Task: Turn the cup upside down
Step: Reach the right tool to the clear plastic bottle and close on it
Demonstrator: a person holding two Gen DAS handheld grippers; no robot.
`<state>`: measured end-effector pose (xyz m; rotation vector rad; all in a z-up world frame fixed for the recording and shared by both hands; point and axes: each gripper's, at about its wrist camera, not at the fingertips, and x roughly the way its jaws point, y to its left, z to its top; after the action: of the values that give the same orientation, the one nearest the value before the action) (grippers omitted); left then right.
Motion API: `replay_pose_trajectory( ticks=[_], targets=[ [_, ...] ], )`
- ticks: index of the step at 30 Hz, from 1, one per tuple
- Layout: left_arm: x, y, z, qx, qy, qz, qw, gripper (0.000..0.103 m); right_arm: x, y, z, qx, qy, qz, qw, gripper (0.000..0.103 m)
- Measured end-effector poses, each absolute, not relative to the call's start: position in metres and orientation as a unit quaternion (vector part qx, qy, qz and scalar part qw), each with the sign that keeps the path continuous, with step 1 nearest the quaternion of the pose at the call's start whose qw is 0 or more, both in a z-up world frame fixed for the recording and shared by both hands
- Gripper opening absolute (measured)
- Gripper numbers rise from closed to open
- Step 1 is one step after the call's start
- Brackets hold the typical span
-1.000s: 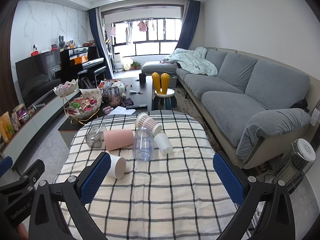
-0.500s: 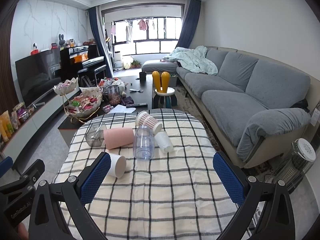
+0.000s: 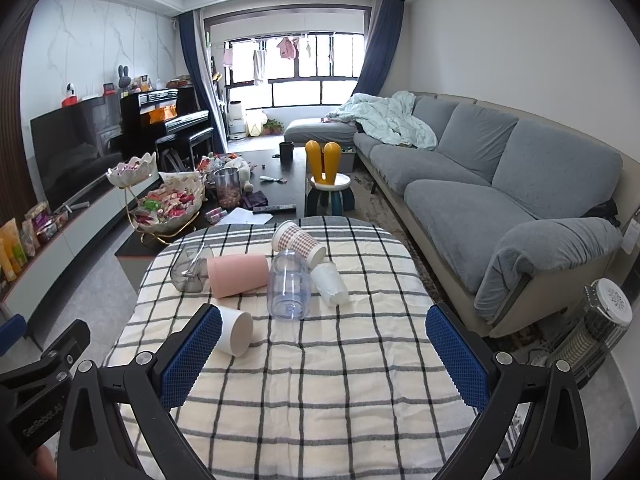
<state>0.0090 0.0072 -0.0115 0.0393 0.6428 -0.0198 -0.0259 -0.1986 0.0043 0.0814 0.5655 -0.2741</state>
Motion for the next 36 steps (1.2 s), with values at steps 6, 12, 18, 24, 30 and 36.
replay_pose_trajectory(
  ticks=[6, 12, 18, 24, 30, 36],
  targets=[
    [0.017, 0.01, -0.012, 0.015, 0.319, -0.007, 0.948, 0.103, -0.015, -0.196, -0.012, 0.04, 0.282, -0.134, 0.949, 0.102],
    [0.044, 0.015, -0.015, 0.012, 0.318, 0.004, 0.948, 0.103, 0.011, -0.195, -0.021, 0.037, 0.289, -0.131, 0.948, 0.102],
    [0.081, 0.014, -0.025, 0.011, 0.318, 0.015, 0.948, 0.103, 0.063, -0.198, -0.03, 0.038, 0.312, -0.131, 0.94, 0.102],
    [0.121, 0.013, -0.044, 0.01, 0.329, 0.022, 0.944, 0.103, 0.12, -0.203, -0.056, 0.043, 0.352, -0.128, 0.926, 0.102],
    [0.157, 0.01, -0.068, 0.018, 0.342, 0.033, 0.939, 0.103, 0.17, -0.208, -0.092, 0.051, 0.397, -0.122, 0.908, 0.102],
    [0.192, 0.006, -0.094, 0.025, 0.368, 0.041, 0.929, 0.103, 0.21, -0.214, -0.128, 0.055, 0.439, -0.122, 0.888, 0.1]
  ],
)
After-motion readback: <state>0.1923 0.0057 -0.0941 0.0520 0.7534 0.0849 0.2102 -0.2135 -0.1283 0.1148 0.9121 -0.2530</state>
